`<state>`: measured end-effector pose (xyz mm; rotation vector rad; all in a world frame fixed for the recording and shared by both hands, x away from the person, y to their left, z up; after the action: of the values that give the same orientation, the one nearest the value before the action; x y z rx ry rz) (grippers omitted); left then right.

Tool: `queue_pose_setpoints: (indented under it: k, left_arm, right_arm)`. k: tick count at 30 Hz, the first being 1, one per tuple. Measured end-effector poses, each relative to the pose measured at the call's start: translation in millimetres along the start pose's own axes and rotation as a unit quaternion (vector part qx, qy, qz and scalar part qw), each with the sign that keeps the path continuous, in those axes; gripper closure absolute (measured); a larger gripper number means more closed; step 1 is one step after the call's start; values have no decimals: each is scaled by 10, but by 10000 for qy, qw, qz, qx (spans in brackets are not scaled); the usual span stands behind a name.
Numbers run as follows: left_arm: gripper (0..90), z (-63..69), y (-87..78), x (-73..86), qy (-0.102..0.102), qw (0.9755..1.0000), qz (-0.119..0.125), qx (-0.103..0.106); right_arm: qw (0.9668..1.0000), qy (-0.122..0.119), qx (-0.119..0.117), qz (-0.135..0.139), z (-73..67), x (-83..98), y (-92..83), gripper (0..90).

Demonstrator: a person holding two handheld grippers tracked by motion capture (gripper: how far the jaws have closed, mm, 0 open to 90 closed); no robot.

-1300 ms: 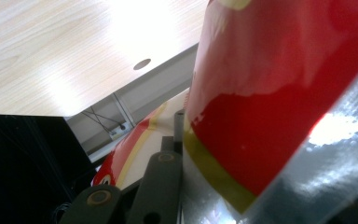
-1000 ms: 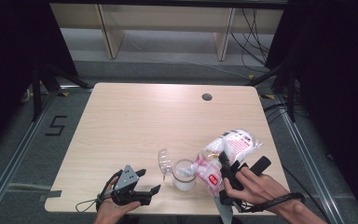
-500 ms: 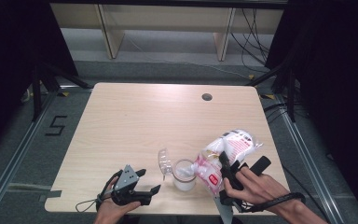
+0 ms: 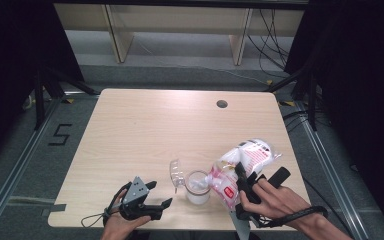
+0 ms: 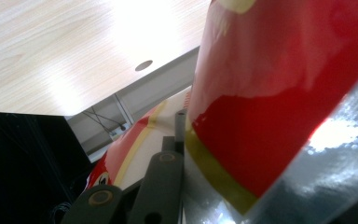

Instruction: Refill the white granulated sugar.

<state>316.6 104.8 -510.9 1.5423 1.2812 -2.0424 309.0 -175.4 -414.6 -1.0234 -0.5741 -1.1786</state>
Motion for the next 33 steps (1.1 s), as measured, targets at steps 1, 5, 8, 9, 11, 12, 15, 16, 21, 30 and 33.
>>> queue_pose_setpoints:
  k: [1, 5, 8, 9, 11, 12, 15, 16, 21, 30, 33]
  left_arm:
    - [219, 0, -1, 0, 4, 10000, 2, 0]
    - [219, 0, 1, -1, -16, 10000, 15, 2]
    - [219, 0, -1, 0, -1, 10000, 7, 1]
    - [219, 0, 0, 0, -6, 10000, 9, 2]
    - [219, 0, 1, -1, -16, 10000, 16, 4]
    - [219, 0, 2, -1, -20, 10000, 14, 2]
    - [219, 0, 1, 0, -5, 10000, 6, 3]
    - [219, 0, 1, 0, 4, 10000, -3, 2]
    - [219, 1, 1, 0, -13, 10000, 12, 2]
    - [219, 0, 1, -1, -28, 10000, 20, 0]
    - [219, 1, -1, -1, -22, 10000, 11, -3]
  right_arm:
    - [10000, -28, 5, 9, 5, 0, 0, 849]
    - [10000, -25, 15, 27, 7, -6, -1, 849]
    - [9991, 386, 154, 84, -49, 3, 9, 850]
    - [9997, 36, -179, 160, -30, -8, 47, 850]
    - [9986, -477, -215, -29, 8, 12, 23, 850]
    - [9986, -471, -218, -34, 5, 13, 23, 851]
    - [9997, -203, -68, 96, -30, 24, 35, 851]
    - [9996, -254, -76, 98, -29, 27, 37, 851]
    - [9999, 33, 82, 100, -41, 17, 19, 852]
    - [9997, -16, 158, 209, -18, -1, 31, 852]
    - [9997, 6, 132, 187, -22, -2, 26, 853]
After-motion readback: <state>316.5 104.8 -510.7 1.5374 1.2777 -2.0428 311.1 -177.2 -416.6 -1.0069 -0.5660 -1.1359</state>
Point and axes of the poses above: each handheld gripper's, and its own axes: y roughly forward along the jaws, x roughly out of its underside, z roughly to its right, the point moved 4 cm from there along y, roughly forward along the jaws, and after that the axes turned 8 degrees about -x, right-handed, at the moved point
